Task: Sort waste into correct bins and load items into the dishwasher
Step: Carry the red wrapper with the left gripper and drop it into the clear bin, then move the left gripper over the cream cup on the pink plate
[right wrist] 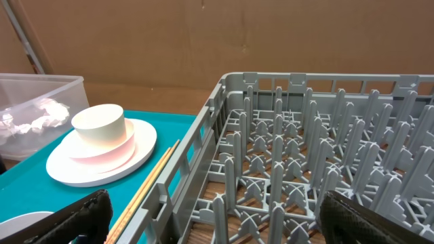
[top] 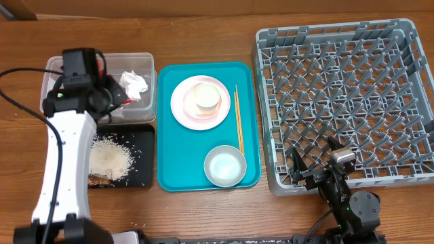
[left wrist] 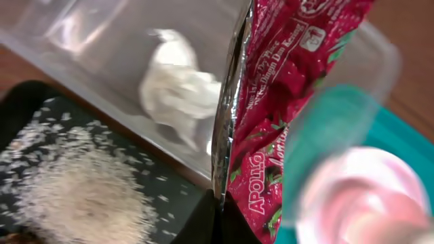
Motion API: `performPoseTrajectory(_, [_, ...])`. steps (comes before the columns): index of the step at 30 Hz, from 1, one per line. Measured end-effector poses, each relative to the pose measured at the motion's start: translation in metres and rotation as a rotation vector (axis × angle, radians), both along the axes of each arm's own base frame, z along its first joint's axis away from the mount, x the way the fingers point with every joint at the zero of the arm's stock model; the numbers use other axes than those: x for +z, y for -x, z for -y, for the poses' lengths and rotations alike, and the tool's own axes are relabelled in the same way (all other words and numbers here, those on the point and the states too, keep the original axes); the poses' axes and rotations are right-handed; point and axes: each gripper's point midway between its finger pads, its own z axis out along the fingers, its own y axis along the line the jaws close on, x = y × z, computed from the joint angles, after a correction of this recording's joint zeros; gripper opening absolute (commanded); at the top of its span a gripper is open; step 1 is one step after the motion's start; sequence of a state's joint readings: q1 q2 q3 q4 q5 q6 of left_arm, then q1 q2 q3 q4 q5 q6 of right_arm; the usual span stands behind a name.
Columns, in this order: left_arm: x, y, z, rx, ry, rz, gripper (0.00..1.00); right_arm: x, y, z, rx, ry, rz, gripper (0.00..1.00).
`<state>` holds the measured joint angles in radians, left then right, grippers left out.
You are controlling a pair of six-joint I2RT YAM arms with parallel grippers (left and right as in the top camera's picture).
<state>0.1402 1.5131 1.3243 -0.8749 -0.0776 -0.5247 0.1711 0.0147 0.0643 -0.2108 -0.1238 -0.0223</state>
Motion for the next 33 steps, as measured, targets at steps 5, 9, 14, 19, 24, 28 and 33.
performPoseTrajectory(5, [-0.036, -0.007, -0.030, 0.075, -0.042, -0.085, 0.04, 0.000, 0.000, 0.000, 0.000, 0.000, 0.000, 1.00])
performPoseTrajectory(9, [-0.050, -0.017, -0.045, 0.107, -0.059, -0.082, 0.40, 0.000, 0.000, 0.000, 0.000, 0.000, 0.000, 1.00])
performPoseTrajectory(14, [-0.047, -0.023, -0.050, 0.122, -0.065, -0.052, 0.73, 0.000, 0.000, 0.000, 0.000, 0.000, 0.000, 1.00])
performPoseTrajectory(19, [-0.040, -0.019, -0.044, 0.106, -0.034, -0.077, 0.65, 0.000, 0.000, 0.000, 0.000, 0.000, -0.001, 1.00])
performPoseTrajectory(24, [-0.004, -0.015, -0.006, -0.002, 0.127, -0.038, 0.43, 0.000, 0.000, 0.000, 0.000, 0.000, 0.000, 1.00])
performPoseTrajectory(28, [0.032, -0.003, 0.046, -0.167, 0.280, 0.026, 0.24, 0.000, 0.000, 0.000, 0.000, 0.000, 0.000, 1.00])
performPoseTrajectory(33, [0.042, 0.027, 0.107, -0.327, 0.466, -0.043, 0.04, 0.000, 0.000, 0.000, 0.000, 0.000, -0.001, 1.00])
